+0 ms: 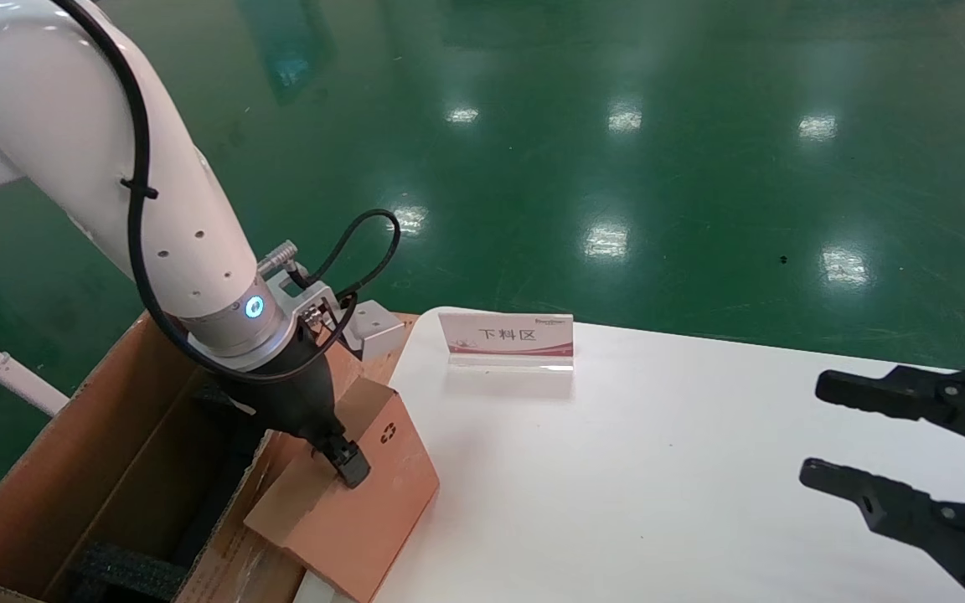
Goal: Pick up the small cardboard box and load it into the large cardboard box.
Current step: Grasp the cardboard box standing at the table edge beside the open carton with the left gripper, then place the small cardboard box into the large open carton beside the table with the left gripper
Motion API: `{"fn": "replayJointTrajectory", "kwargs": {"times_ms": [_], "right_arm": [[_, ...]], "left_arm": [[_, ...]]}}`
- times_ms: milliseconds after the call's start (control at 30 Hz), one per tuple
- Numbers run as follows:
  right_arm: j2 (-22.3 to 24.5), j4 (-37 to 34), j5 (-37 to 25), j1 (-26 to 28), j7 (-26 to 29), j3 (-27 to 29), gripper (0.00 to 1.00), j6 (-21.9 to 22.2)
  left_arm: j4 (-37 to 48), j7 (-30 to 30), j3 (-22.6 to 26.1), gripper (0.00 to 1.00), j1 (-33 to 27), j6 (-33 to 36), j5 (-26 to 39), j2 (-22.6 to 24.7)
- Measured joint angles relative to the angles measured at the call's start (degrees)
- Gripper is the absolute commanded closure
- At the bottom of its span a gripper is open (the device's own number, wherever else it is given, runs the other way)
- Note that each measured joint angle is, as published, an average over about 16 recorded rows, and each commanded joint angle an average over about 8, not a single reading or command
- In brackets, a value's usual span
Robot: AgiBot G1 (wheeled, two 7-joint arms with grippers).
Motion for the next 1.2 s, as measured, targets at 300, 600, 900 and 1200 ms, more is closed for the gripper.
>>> {"fn": "replayJointTrajectory", "kwargs": {"times_ms": [300,600,900,1200], "right_arm": [[0.0,0.0,0.0,0.0,0.0,0.0,1.00,0.0],[0.0,0.0,0.0,0.0,0.0,-0.1,1.00,0.0],[0.0,0.0,0.1,0.0,-0.1,-0.1,0.98,0.0],[0.0,0.0,0.1,0.0,-0.1,-0.1,0.00,0.0]], "left_arm": [[0.6,0.6,-1.4,1.00,-3.6,0.8,-0.4,-0.8],[1.0,2.4,-5.3,1.00,-13.9,4.2,-1.9,-2.9],[2.9,4.8,-6.6,1.00,-25.8,10.7,-1.5,-3.0],[4.9,6.9,1.2,1.00,-32.1,14.2,-1.5,-1.8]]}}
